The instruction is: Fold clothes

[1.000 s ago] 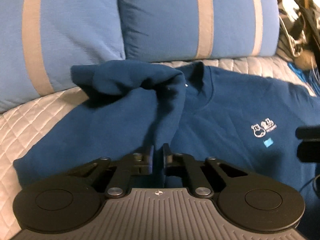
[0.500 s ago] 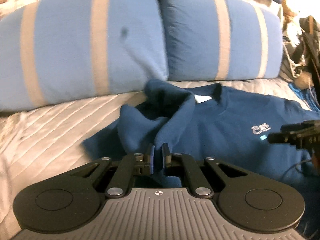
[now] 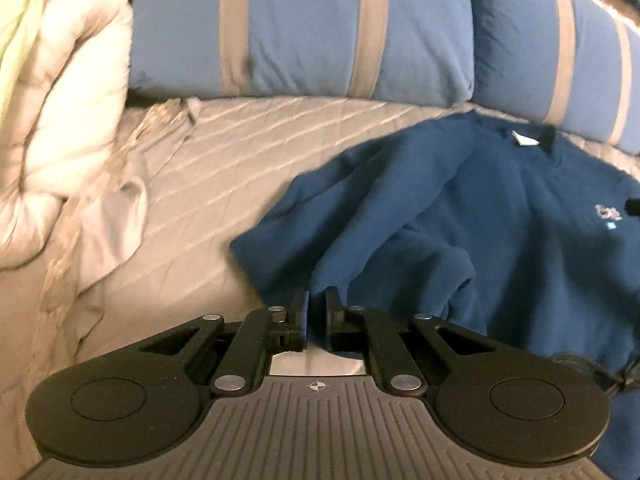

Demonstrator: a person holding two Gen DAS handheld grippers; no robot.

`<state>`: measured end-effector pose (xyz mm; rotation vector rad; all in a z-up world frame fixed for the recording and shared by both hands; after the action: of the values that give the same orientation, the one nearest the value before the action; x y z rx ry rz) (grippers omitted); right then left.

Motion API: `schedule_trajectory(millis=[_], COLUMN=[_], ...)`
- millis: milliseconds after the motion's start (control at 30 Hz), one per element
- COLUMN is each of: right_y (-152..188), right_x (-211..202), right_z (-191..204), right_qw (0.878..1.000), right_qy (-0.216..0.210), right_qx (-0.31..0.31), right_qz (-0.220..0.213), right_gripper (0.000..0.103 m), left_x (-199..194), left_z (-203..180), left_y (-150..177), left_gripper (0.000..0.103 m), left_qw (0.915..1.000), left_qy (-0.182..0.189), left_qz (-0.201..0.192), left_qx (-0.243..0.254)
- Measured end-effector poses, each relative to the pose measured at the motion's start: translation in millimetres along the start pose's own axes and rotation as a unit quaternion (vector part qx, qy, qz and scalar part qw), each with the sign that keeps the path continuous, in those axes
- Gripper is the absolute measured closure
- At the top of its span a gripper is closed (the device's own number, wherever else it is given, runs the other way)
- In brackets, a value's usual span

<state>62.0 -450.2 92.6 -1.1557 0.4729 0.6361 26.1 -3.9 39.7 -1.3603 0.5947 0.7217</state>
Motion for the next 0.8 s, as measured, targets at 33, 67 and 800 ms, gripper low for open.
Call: schedule_trajectory(millis=[33, 67, 800], right_y=[0, 0, 2], right_x=[0, 0, 4], right_z=[0, 0, -3], right_qw=[1.000, 1.000, 1.000], right_qy=[0.000, 0.000, 0.000], right_qx=[0.000, -0.001, 0.013], right_qz=[0.000, 0.001, 0.014], right_gripper=[0.000, 0.000, 0.000], left_x=[-3, -7, 54], left_z=[0, 1, -74], left_y=[-1, -1, -88], left_gripper=[0.091, 0.084, 0.056], left_qw=[1.0000, 0.9999, 0.9904], left_qy=[0.005, 0.011, 0.061], left_qz=[-0.005, -0.011, -0.065], left_qx=[-0.001, -0.003, 0.105])
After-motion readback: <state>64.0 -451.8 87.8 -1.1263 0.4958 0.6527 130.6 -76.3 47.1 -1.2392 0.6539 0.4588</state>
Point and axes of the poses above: each gripper's, at about its wrist camera, not at the fingertips, and x roughly the way its jaws point, z to its left, y to its underside, the point moved 4 cm from there along x, roughly the way its jaws point, and after that the axes turned 5 degrees about -y, right-handed, at the moved point
